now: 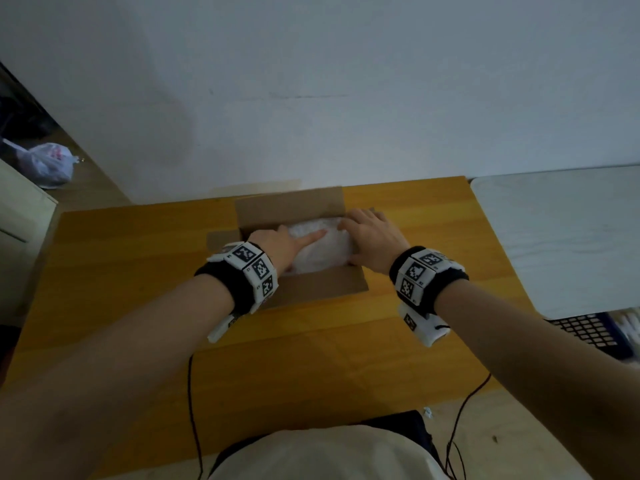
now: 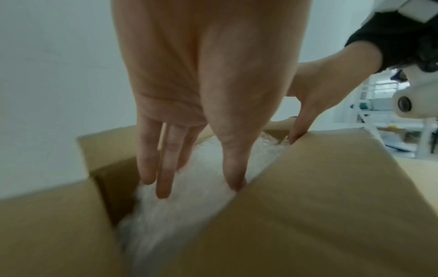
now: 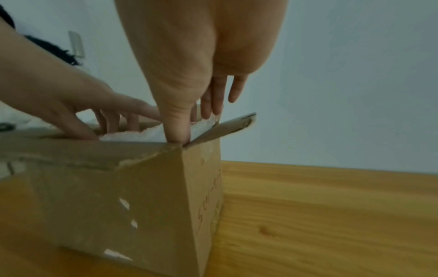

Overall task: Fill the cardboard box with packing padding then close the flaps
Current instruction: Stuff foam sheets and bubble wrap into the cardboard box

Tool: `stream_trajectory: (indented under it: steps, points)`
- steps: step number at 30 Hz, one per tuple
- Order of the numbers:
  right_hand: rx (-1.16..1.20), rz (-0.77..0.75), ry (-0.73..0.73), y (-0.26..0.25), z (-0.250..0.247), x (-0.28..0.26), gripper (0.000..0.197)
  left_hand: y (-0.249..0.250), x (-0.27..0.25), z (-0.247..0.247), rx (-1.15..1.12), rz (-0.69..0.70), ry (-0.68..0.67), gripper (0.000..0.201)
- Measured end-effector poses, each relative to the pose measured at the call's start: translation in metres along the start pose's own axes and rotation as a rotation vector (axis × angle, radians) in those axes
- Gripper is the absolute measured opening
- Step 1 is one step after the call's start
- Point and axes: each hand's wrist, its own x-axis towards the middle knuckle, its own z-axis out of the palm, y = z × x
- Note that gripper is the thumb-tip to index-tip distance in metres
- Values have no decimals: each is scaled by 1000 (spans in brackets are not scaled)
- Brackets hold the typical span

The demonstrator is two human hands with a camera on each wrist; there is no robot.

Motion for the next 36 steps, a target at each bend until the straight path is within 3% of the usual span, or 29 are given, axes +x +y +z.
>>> stream_trajectory:
  steps: [4, 8, 11, 15, 22, 29, 34, 36]
  points:
    - [152, 113, -40, 9, 7, -5, 58, 9, 8, -10, -27, 25, -14, 79]
    - [185, 107, -79, 11, 11, -8, 55, 16, 16, -13, -133, 27, 21, 57]
    - [213, 108, -71, 13, 14, -10, 54, 23, 26, -14, -115, 29, 11, 53]
    - [234, 102, -49, 15, 18, -10, 48, 24, 49, -6, -89, -10, -70, 65]
    - [388, 78, -64, 18, 15, -12, 30, 26, 54, -6, 15, -5, -48, 80]
    - [-86, -126, -287, 7, 14, -32, 54, 29, 44, -5, -17, -43, -63, 76]
    - [182, -4, -163, 2, 5, -34, 61, 27, 38, -2, -33, -41, -17, 77]
    - [111, -53, -194, -4, 5, -38, 63, 26, 35, -1, -73, -58, -27, 74]
